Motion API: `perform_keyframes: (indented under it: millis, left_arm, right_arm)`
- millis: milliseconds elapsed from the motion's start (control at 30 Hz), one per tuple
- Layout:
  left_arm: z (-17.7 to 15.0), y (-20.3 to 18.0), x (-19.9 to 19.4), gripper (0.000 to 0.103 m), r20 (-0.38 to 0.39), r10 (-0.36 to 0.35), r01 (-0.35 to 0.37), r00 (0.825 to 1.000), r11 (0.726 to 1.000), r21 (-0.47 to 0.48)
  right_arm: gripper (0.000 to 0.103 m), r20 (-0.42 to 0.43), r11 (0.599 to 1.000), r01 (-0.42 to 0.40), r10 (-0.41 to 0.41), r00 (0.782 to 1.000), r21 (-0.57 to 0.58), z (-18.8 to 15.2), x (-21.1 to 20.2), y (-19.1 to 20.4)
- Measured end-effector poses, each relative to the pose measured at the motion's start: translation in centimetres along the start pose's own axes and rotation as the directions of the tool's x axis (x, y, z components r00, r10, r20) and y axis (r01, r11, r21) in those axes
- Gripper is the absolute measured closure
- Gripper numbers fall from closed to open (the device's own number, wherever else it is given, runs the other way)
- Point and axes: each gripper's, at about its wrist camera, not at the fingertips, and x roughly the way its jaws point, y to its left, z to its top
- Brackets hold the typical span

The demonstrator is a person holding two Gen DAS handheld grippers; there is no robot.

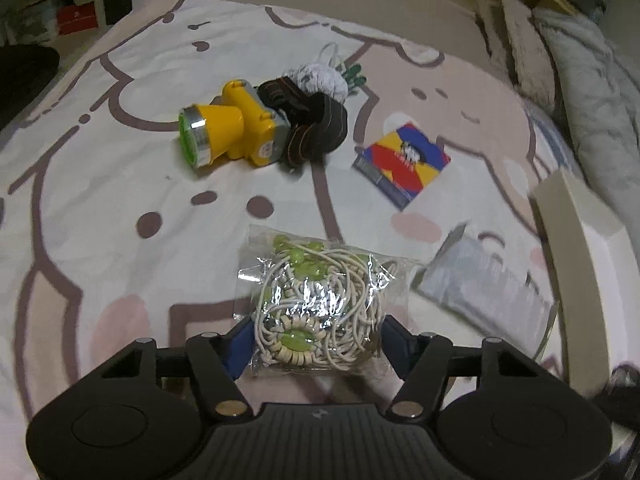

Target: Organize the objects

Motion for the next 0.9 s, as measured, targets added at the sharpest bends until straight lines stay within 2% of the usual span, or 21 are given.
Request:
perform_keyframes:
  millis: [133,267,300,400,533,667,833,900]
  left_arm:
    - [-0.8,0.1,-1.1,0.037,-0.018,0.033,-0.033,0.999,0.998,0.052]
    - [-1.5,0.4,-1.2,0.024,-0.031,0.051,-0.050,0.998,0.998,0.041]
    - [-1.5,0.3,-1.1,0.018,-0.035,0.056,-0.055,0.998,0.998,0.039]
    - [-1.3,0.0,-0.6,0.009,-0.034,0.053,-0.052,0.998,0.998,0.042]
    - [-1.1,-0.2,0.0,0.007,-0.032,0.046,-0.045,0.998,0.998,0.041]
    - [-1.2,-0.1,0.9,0.007,-0.052,0.058,-0.056,0.997,0.998,0.042]
    - [-0.9,0.4,1.5,0.007,-0.056,0.063,-0.061,0.996,0.998,0.023]
    - [-0.9,0.4,1.4,0.009,-0.054,0.063,-0.063,0.997,0.998,0.015]
  right_arm:
    - [0.103,0.037,0.990,0.108,-0.111,0.993,0.086,1.4,0.8,-2.2]
    - [0.102,0.035,0.969,0.205,-0.212,0.977,0.139,3.1,2.4,-4.5]
    - [0.102,0.030,0.966,0.221,-0.227,0.973,0.136,3.6,2.9,-4.9]
    - [0.102,-0.007,0.961,0.247,-0.248,0.969,0.125,4.7,4.8,-6.3]
    - [0.101,-0.066,0.960,0.266,-0.261,0.963,0.087,5.7,7.3,-6.6]
    - [0.100,-0.147,0.969,0.237,-0.226,0.963,0.063,5.8,8.5,-6.4]
    - [0.098,-0.201,0.985,0.110,-0.082,0.976,0.131,4.6,6.6,-5.6]
    - [0.087,-0.190,0.983,0.076,-0.043,0.981,0.169,3.8,5.4,-5.3]
